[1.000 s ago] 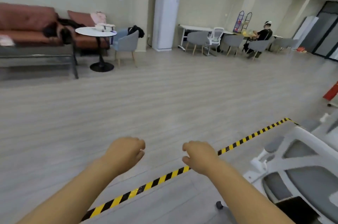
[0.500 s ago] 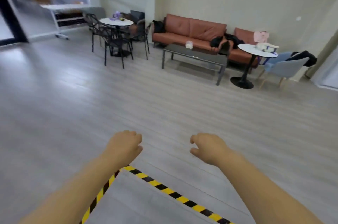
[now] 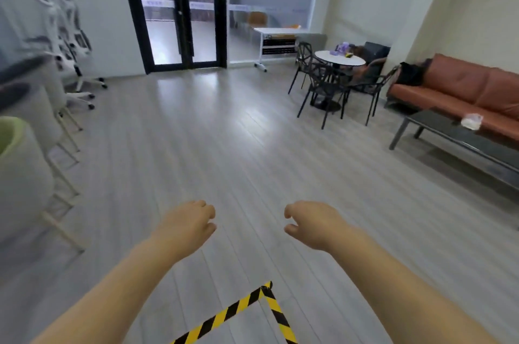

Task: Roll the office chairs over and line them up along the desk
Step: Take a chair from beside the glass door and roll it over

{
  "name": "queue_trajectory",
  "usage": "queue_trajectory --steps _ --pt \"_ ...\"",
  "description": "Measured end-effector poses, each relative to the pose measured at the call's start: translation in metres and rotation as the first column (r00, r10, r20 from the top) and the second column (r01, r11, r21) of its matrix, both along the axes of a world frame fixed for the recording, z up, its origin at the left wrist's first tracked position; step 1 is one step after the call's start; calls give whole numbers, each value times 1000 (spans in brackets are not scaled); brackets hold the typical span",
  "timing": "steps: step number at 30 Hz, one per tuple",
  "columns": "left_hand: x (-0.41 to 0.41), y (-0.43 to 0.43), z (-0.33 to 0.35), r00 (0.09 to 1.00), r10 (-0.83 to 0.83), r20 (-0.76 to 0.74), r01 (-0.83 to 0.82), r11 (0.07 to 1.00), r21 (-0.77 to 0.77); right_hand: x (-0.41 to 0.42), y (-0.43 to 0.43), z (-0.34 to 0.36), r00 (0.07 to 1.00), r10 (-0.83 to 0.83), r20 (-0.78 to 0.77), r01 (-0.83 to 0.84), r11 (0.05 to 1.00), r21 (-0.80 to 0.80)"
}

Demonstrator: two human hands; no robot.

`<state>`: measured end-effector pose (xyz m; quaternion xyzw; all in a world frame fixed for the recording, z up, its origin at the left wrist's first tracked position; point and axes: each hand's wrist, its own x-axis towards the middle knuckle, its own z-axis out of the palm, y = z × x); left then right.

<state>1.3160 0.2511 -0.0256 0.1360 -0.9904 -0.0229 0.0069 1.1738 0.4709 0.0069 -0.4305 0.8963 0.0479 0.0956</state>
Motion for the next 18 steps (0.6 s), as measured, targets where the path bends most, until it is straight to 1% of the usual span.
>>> queue_trajectory --steps 5,8,14,18 --pt "-46 -49 7 973 227 -34 -225 972 72 -92 -69 8 986 163 -23 -163 987 18" --pt "-66 -83 8 940 340 -33 -336 937 91 -130 -117 2 972 235 4 -235 972 11" --pt "-103 -159 -2 883 469 -5 -468 881 73 -187 -226 -22 928 370 49 -371 928 25" --pt "-140 -230 -19 855 519 7 -515 847 134 -230 -304 -34 914 400 66 -402 915 35"
